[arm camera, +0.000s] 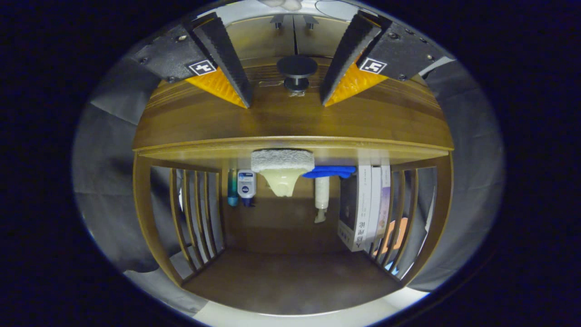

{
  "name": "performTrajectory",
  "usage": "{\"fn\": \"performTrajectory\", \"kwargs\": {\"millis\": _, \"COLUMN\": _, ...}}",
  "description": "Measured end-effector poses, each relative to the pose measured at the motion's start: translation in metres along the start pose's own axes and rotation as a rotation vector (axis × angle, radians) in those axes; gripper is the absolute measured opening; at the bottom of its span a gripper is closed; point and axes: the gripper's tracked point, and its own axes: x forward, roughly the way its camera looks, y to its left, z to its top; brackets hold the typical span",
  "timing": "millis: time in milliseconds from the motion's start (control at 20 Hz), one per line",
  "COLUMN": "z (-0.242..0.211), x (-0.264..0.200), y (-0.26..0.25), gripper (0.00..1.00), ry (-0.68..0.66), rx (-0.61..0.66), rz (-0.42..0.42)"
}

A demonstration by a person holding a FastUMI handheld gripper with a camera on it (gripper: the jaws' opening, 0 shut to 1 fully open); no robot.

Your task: Pull open the drawer, take out the items inside it, and place them on the countertop above the cabinet.

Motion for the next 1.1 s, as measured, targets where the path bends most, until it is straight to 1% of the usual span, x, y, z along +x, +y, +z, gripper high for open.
{"fn": "performTrajectory", "kwargs": {"millis": 100, "z": 0.015, "x": -0.018, "y": 0.0, "gripper": 1.0, "ry": -0.012, "rx": 0.034, "rz": 0.016}}
{"fn": "performTrajectory", "kwargs": {"millis": 200, "z": 0.031, "x": -0.051, "y": -0.009, "gripper": 0.99, "ry": -0.043, "rx": 0.021, "rz": 0.011}}
{"fn": "performTrajectory", "kwargs": {"millis": 450, "z": 0.058, "x": -0.163, "y": -0.023, "gripper": 0.99, "ry": -0.136, "rx": -0.015, "rz": 0.007}}
{"fn": "performTrajectory", "kwargs": {"millis": 500, "z": 0.062, "x": -0.185, "y": -0.018, "gripper": 0.99, "ry": -0.148, "rx": -0.024, "rz": 0.012}}
{"fn": "performTrajectory", "kwargs": {"millis": 650, "z": 0.064, "x": -0.246, "y": -0.021, "gripper": 0.99, "ry": -0.188, "rx": -0.051, "rz": 0.019}}
{"fn": "performTrajectory", "kwargs": {"millis": 800, "z": 0.057, "x": -0.292, "y": -0.019, "gripper": 0.99, "ry": -0.193, "rx": -0.045, "rz": 0.032}}
{"fn": "performTrajectory", "kwargs": {"millis": 950, "z": 0.049, "x": -0.328, "y": -0.02, "gripper": 0.99, "ry": -0.185, "rx": -0.012, "rz": 0.036}}
{"fn": "performTrajectory", "kwargs": {"millis": 1100, "z": 0.044, "x": -0.352, "y": -0.027, "gripper": 0.99, "ry": -0.188, "rx": 0.017, "rz": 0.029}}
